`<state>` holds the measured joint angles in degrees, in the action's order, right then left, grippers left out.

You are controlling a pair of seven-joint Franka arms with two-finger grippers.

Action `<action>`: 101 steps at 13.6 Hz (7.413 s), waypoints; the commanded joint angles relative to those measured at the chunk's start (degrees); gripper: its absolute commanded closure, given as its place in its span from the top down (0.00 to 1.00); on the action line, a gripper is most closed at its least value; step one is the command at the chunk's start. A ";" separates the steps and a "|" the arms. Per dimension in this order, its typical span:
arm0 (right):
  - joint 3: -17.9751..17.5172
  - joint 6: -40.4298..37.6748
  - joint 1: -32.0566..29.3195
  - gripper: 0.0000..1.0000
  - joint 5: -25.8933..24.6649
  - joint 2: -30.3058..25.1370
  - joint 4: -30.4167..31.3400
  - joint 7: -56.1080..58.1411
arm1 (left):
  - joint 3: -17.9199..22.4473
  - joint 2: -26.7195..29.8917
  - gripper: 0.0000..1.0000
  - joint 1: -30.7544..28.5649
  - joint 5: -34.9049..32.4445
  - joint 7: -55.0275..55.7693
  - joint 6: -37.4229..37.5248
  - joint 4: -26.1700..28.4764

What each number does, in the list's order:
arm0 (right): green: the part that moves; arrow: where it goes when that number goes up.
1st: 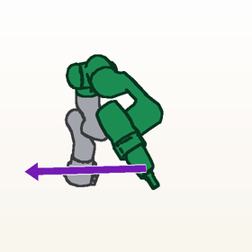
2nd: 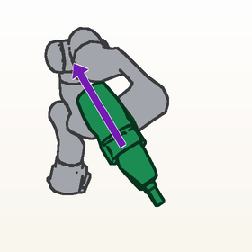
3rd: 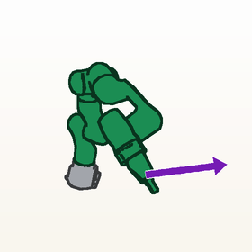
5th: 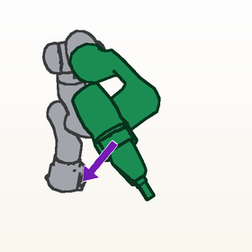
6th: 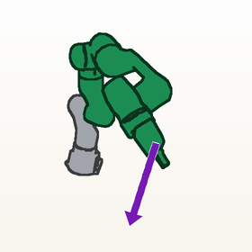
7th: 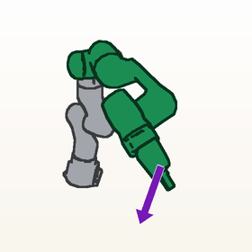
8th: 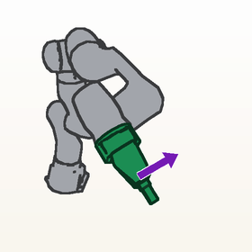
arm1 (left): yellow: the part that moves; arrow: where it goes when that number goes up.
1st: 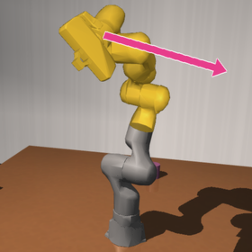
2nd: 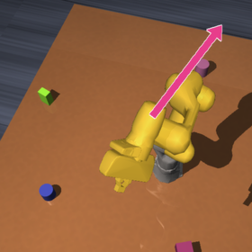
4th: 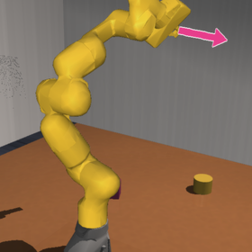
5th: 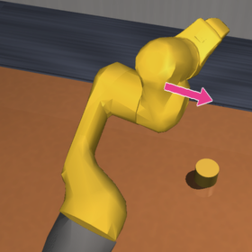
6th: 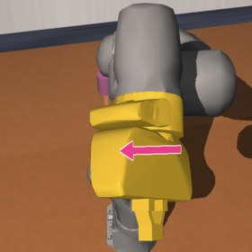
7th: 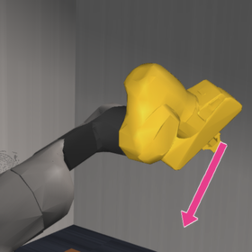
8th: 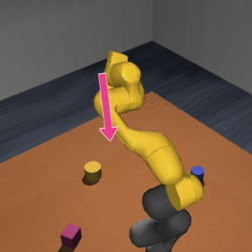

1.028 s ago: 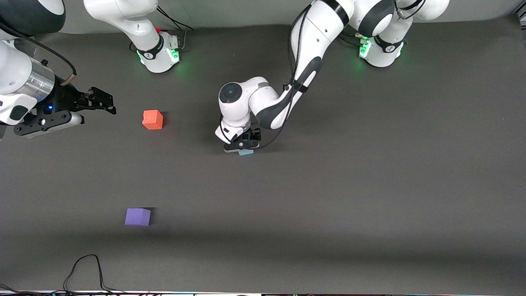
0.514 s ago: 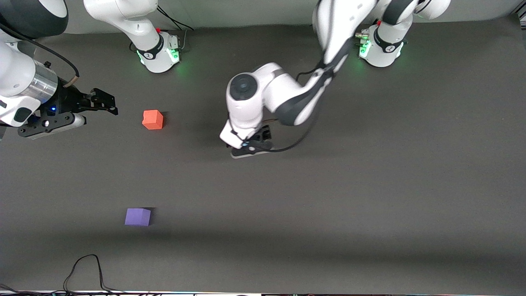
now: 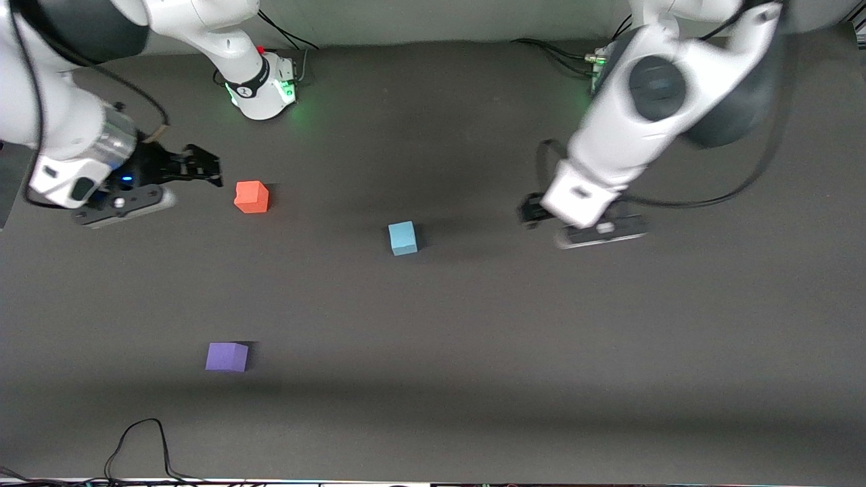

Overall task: Place blue block between orange and purple blocks
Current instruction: 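Withdraw the left gripper while the right gripper reaches the blue block, then lower the right gripper and grasp the blue block, then carry the blue block with the right gripper past the orange block, then set the blue block between orange and purple blocks, open right gripper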

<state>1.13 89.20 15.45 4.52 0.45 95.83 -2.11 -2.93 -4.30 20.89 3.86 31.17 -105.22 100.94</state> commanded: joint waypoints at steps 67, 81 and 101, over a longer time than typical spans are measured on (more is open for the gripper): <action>23.27 -4.30 21.72 0.37 0.75 7.21 -11.12 4.78 | 3.29 1.92 1.00 -19.75 -4.65 -30.91 14.87 -8.39; 36.58 29.84 22.25 0.37 1.11 2.89 24.71 19.25 | 3.29 1.75 1.00 -19.75 -4.65 -31.00 14.35 -8.39; 36.31 49.85 21.81 1.00 33.28 26.80 27.66 38.76 | 3.29 1.66 1.00 -19.75 -4.65 -31.00 14.26 -8.31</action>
<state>36.88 139.49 37.16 35.85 27.54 124.89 34.93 -0.01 -2.39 0.91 -1.10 0.98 -90.75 93.19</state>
